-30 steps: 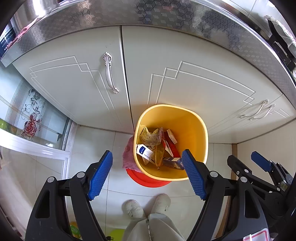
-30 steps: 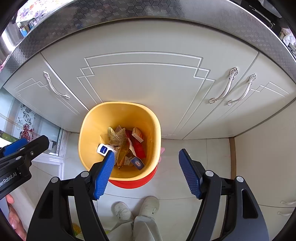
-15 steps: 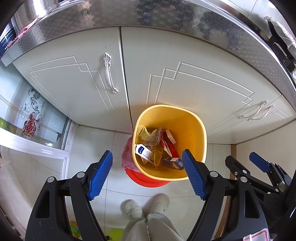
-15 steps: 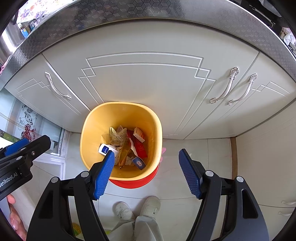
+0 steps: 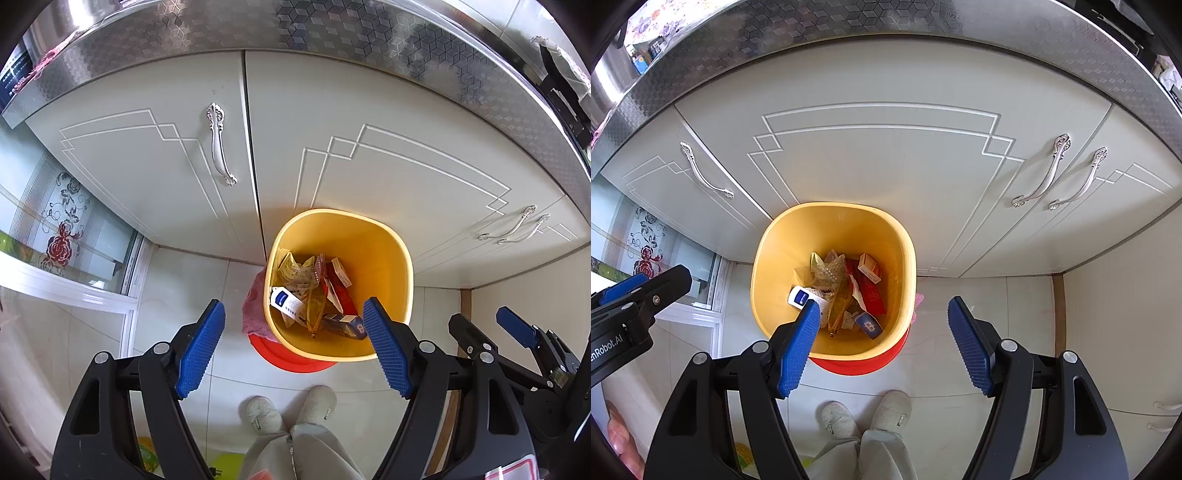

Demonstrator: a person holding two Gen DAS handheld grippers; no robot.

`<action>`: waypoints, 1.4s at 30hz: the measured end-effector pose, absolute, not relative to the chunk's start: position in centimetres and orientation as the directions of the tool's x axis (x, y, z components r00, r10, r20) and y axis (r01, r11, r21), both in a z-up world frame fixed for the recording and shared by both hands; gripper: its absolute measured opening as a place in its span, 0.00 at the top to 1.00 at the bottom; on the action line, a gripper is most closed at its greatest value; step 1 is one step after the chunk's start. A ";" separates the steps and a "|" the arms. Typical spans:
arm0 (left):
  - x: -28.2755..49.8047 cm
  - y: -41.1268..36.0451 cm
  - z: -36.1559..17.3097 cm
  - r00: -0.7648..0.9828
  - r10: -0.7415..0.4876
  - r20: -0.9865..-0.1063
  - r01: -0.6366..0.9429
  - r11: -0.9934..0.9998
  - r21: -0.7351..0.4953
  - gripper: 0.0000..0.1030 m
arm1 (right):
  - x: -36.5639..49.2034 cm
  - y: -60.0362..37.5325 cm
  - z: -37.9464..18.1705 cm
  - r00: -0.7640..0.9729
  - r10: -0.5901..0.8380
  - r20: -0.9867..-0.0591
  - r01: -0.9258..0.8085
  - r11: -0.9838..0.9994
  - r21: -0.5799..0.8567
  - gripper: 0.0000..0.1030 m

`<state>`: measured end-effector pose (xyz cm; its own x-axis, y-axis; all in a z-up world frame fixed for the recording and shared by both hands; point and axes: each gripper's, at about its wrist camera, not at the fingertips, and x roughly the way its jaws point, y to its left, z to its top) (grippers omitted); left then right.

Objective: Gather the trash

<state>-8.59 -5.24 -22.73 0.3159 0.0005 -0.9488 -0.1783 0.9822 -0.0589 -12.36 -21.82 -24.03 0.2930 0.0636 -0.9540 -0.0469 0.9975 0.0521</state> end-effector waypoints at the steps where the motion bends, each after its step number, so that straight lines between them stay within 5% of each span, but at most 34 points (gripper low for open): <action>1: -8.6 -5.3 -22.7 0.316 0.000 -0.949 -0.177 0.982 -0.059 0.25 | -12.4 -21.8 -24.1 0.293 0.064 -0.954 -0.047 0.998 0.053 0.30; 30: -8.3 -5.3 -22.6 0.316 0.023 -0.949 -0.171 0.985 -0.032 0.25 | -12.3 -21.7 -24.4 0.287 0.066 -0.956 -0.045 0.997 0.055 0.30; 36: -8.2 -5.0 -22.9 0.307 0.023 -0.951 -0.173 0.984 -0.032 0.39 | -12.3 -21.6 -24.5 0.284 0.064 -0.957 -0.041 0.998 0.055 0.30; 42: -8.1 -5.1 -22.9 0.310 0.019 -0.950 -0.167 0.985 -0.035 0.31 | -12.3 -21.6 -24.5 0.284 0.066 -0.956 -0.041 0.998 0.057 0.30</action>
